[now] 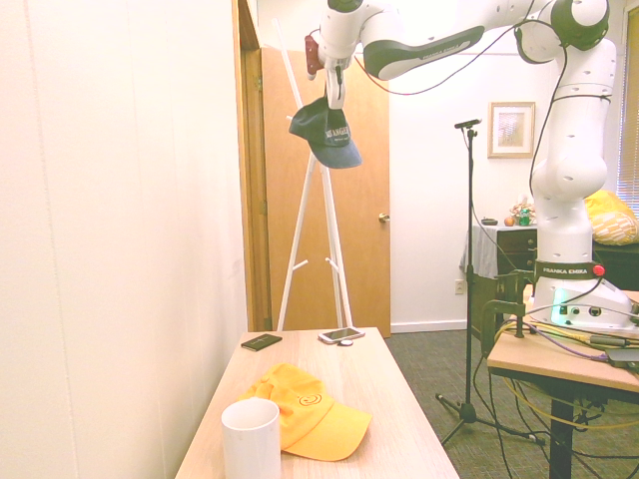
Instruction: Hang the cap
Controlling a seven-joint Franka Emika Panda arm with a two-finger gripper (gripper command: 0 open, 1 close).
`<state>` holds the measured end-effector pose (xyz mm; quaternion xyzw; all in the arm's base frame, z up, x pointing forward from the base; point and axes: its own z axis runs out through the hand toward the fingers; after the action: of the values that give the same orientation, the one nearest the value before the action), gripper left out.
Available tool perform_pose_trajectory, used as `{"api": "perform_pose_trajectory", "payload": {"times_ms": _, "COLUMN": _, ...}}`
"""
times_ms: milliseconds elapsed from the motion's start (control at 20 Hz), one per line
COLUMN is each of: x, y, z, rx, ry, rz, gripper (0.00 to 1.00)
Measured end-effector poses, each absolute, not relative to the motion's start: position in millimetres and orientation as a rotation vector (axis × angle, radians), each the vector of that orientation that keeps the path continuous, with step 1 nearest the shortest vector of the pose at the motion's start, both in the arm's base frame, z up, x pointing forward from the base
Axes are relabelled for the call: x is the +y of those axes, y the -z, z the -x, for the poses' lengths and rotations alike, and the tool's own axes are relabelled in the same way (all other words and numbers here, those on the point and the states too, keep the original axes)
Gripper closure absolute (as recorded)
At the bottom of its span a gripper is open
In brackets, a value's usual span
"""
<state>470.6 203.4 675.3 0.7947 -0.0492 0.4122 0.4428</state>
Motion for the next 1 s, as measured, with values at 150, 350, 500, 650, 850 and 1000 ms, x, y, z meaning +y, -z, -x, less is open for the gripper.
{"api": "perform_pose_trajectory", "payload": {"times_ms": 150, "x": 203.4, "y": -723.1, "z": -452.3, "rx": -0.152, "ry": -1.078, "rz": -1.947, "gripper": 1.00}}
{"api": "perform_pose_trajectory", "payload": {"times_ms": 350, "x": 190.8, "y": -763.1, "z": -443.3, "rx": -0.202, "ry": -1.115, "rz": -1.928, "gripper": 1.00}}
{"api": "perform_pose_trajectory", "payload": {"times_ms": 500, "x": 169.6, "y": -768.2, "z": -451.3, "rx": -0.244, "ry": -1.101, "rz": -1.921, "gripper": 1.00}}
{"api": "perform_pose_trajectory", "payload": {"times_ms": 650, "x": 138.9, "y": -768.4, "z": -465.9, "rx": -0.275, "ry": -1.087, "rz": -1.926, "gripper": 1.00}}
{"api": "perform_pose_trajectory", "payload": {"times_ms": 850, "x": 106.1, "y": -754.7, "z": -494.2, "rx": -0.279, "ry": -1.076, "rz": -1.964, "gripper": 1.00}}
{"api": "perform_pose_trajectory", "payload": {"times_ms": 1000, "x": 97.1, "y": -735.3, "z": -515.4, "rx": -0.269, "ry": -1.063, "rz": -1.998, "gripper": 1.00}}
